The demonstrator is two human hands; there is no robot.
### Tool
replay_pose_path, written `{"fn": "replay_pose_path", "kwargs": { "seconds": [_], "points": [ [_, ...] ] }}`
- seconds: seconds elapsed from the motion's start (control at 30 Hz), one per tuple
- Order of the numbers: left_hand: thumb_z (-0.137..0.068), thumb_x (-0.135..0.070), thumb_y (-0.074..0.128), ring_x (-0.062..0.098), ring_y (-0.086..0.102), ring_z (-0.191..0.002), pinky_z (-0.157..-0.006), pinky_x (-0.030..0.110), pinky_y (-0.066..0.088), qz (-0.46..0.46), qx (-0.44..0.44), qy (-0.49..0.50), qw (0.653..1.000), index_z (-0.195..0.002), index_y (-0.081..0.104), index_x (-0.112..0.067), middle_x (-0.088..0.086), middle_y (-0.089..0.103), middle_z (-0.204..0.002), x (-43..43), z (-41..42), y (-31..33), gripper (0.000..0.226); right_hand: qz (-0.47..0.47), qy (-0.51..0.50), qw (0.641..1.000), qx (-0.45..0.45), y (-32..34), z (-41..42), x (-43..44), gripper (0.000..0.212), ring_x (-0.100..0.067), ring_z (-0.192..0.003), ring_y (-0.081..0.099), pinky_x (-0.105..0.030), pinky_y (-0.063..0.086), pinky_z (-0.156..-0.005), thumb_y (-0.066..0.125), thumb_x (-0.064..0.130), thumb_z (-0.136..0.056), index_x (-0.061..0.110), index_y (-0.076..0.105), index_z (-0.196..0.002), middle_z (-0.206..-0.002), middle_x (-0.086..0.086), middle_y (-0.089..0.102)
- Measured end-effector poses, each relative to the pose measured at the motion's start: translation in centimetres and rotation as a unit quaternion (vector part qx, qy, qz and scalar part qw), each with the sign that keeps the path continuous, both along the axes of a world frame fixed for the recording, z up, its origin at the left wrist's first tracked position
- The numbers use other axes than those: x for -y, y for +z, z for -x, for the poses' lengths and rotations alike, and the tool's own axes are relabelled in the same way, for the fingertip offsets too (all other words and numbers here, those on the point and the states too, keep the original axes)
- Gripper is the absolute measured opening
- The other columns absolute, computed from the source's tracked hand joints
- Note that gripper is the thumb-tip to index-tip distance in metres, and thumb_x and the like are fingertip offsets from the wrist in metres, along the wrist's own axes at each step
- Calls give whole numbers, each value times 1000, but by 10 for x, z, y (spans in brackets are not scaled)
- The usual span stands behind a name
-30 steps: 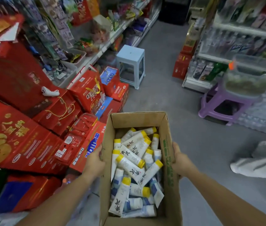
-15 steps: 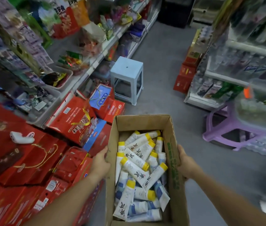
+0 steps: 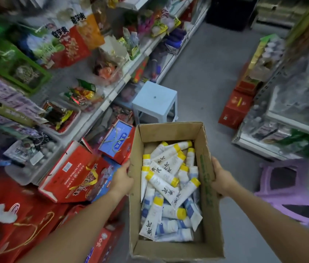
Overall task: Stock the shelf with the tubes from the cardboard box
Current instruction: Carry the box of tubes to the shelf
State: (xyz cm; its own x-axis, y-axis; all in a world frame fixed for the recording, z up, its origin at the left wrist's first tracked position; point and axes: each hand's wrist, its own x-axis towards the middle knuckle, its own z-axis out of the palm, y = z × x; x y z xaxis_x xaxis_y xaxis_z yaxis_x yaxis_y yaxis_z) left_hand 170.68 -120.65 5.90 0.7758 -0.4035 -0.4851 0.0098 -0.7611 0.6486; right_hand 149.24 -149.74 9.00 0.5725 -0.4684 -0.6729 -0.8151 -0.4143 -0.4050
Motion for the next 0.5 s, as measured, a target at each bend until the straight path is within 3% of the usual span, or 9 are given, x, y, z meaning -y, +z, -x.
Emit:
{"fn": "replay_pose_path", "kwargs": {
  "seconds": [0.13,0.23,0.3,0.4,0.5],
  "points": [
    [-75,1,57,11,68,-87,-78,26,55,19,-1,28,999,-130,62,-30,-21,70,-87,74,-45,17,63,-18,3,1000,-13,7,-61,72,99,-33,-95,65,-36,59,-68,60,33,-86,39,-13,-152,-128,-19,55],
    [-77,-3,59,13,67,-95,-82,28,54,31,-19,30,999,-118,63,-37,-19,71,-89,123,-83,16,53,-7,27,1000,-4,5,-105,124,97,-28,-85,66,-32,54,-62,60,30,-87,34,-12,-153,-123,-18,60],
    [-72,-6,56,11,69,-90,-82,32,57,54,-13,45,997,-106,65,-38,-21,72,-83,155,-110,12,48,5,49,999,0,1,-139,158,97,-27,-87,65,-33,52,-66,59,27,-88,29,-12,-154,-120,-17,62],
    [-75,0,56,3,66,-80,-78,32,58,77,-13,56,995,-113,67,-36,-20,70,-81,201,-150,5,54,22,81,996,-17,-6,-191,203,94,-27,-90,60,-30,41,-72,56,23,-92,21,-13,-154,-119,-19,62],
    [-69,-18,54,11,70,-86,-79,36,59,89,-33,90,991,-115,65,-44,-13,74,-89,235,-186,-1,54,32,88,995,-30,-10,-240,249,96,-35,-101,63,-31,46,-77,58,23,-91,22,-13,-154,-124,-23,60]
  ]
}}
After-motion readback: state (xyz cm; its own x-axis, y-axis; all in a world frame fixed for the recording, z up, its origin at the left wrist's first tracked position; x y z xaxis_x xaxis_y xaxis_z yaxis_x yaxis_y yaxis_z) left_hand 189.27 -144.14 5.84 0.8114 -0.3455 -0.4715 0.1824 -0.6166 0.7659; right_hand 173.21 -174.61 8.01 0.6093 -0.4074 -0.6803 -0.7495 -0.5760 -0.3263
